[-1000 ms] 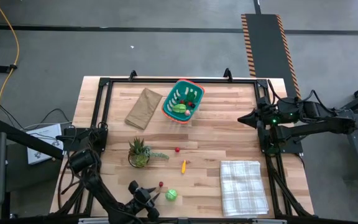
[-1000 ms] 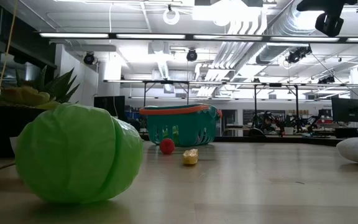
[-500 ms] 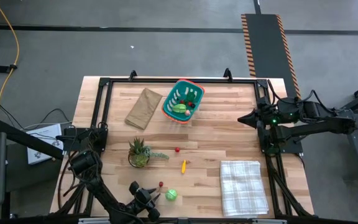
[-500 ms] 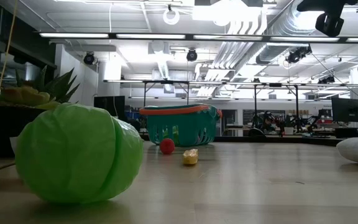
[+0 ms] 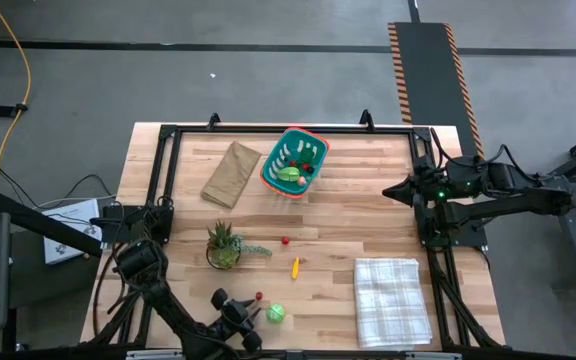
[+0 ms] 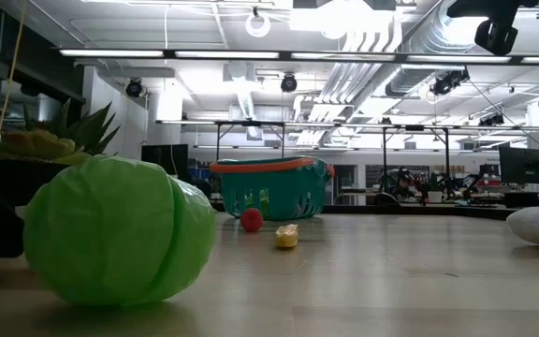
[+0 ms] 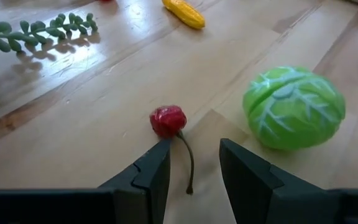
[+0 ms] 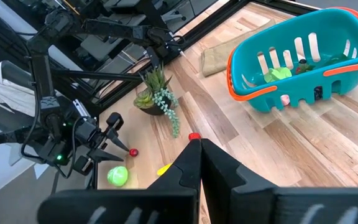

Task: Pick and placing Produce into tupperware
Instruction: Put the red cherry in the green basket

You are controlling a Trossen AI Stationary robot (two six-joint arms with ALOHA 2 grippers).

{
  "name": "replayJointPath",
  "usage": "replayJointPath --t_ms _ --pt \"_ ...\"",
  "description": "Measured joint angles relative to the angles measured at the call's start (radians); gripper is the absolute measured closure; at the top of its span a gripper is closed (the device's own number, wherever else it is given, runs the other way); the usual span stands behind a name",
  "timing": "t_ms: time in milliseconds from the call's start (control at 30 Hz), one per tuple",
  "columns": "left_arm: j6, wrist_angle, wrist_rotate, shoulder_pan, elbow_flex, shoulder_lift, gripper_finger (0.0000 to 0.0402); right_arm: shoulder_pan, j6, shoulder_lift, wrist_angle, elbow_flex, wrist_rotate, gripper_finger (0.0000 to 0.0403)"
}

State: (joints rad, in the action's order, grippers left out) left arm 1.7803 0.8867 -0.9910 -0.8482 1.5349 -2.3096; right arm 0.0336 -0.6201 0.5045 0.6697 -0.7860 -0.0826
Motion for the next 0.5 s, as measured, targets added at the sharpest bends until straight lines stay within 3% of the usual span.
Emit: replayJointPath --t_ms 500 --pt "0.006 0.033 0.030 0.005 0.000 0.000 0.0273 0.000 0.011 0.000 0.000 0.000 0.000 0.0402"
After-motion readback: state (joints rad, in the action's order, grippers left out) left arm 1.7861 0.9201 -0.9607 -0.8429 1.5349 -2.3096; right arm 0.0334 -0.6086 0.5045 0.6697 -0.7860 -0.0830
